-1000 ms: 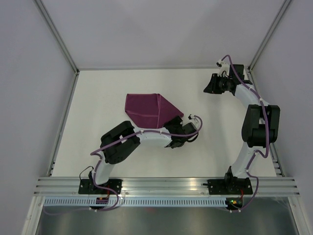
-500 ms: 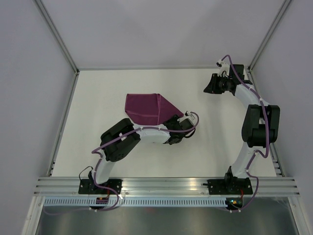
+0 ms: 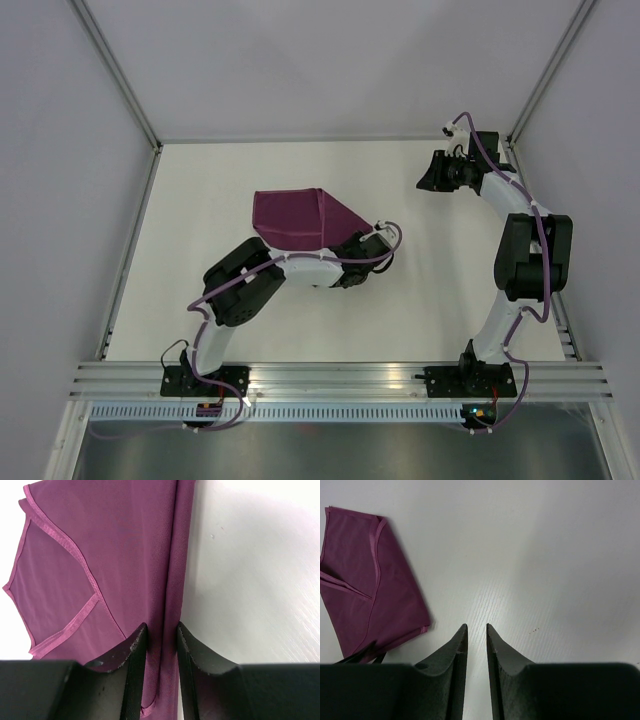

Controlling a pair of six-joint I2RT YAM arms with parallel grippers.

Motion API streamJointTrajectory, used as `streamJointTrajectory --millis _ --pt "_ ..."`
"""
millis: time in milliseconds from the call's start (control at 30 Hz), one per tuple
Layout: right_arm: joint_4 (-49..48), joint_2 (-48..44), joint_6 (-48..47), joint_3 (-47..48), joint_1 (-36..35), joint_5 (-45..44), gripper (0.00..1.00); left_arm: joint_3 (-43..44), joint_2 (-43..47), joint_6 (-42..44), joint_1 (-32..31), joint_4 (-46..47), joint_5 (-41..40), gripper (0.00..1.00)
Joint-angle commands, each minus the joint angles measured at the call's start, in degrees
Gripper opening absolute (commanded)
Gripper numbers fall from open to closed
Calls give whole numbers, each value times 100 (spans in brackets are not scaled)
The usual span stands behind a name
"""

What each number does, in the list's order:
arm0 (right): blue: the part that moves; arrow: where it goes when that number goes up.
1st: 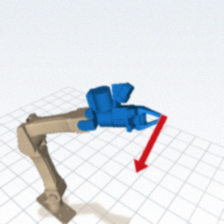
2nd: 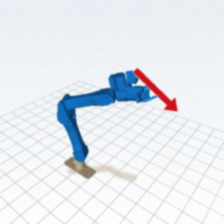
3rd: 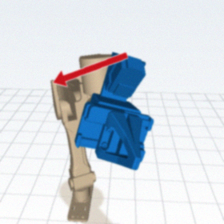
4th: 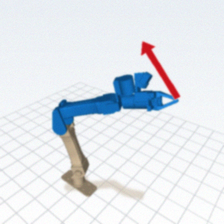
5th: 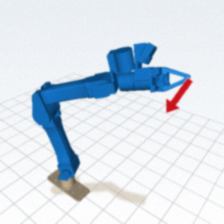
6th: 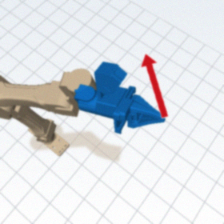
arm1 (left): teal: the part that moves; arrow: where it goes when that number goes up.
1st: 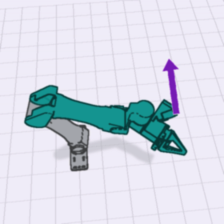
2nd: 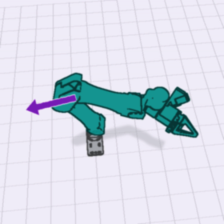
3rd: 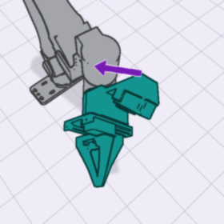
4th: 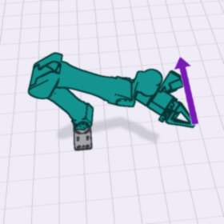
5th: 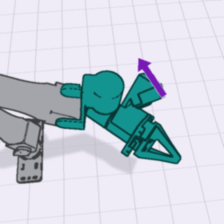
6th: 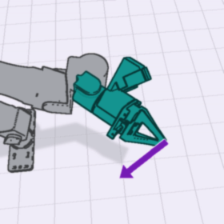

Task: Fold the napkin, place the utensils inside, and roll it up
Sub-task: Roll the napkin with the utensil

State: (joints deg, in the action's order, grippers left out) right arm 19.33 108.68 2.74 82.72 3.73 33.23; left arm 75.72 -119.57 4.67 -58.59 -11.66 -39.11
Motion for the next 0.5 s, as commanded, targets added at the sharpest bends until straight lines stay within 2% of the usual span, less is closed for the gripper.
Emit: streamJointTrajectory --millis 0,433,467 --pt "-52 -137 -81 -45 23 87 27 -242 -234 113 146 -205 914 35" --pt "-44 -277 -459 -177 23 175 26 -312 -260 78 339 -223 1503 20" --pt "-44 -286 -520 -212 23 192 26 -330 -234 78 365 -231 1538 9"
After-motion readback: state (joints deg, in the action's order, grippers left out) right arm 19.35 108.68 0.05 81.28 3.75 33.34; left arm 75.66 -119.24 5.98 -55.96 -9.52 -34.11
